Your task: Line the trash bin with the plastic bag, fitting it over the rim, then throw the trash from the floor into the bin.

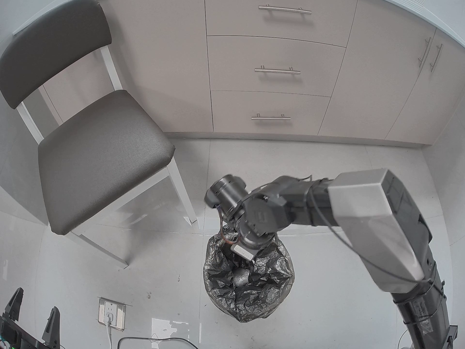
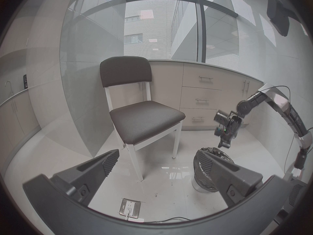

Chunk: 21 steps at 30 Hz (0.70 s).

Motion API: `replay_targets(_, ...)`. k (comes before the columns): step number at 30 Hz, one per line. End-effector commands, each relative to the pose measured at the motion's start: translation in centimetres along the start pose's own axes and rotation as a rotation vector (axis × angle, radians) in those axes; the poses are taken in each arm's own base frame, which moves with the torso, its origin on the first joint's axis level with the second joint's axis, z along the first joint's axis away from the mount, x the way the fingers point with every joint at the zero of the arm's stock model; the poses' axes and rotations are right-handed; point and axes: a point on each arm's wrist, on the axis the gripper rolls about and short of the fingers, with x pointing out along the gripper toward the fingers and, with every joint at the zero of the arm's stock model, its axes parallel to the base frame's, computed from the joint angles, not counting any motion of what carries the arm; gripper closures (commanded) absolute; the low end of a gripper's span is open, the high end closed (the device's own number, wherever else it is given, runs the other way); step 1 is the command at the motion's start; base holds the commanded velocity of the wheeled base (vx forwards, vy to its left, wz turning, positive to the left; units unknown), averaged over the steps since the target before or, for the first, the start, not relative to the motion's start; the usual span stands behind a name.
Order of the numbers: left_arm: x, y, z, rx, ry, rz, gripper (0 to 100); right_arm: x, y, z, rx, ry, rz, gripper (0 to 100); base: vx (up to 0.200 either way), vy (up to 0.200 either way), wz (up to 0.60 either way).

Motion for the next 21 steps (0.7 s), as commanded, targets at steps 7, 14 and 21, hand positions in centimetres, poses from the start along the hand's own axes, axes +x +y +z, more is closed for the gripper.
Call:
replay_targets(7, 0.0, 0.0, -0.4, 0.002, -0.002, 0.001, 0, -6.1, -17.7, -4.6, 0.347, 0.01, -0.366, 100, 0.0, 0.0, 0.0)
replay_targets(14, 0.0, 0.0, -0.4, 0.002, -0.002, 0.001, 0, -15.1, -28.2, -12.0, 0.619, 0.016, -0.653, 100, 0.0, 0.0, 0.0)
replay_targets(21, 0.0, 0.0, -0.4, 0.002, -0.002, 0.001, 0, -32.6, -30.1, -21.7, 0.767, -0.121, -0.834, 100, 0.0, 0.0, 0.0)
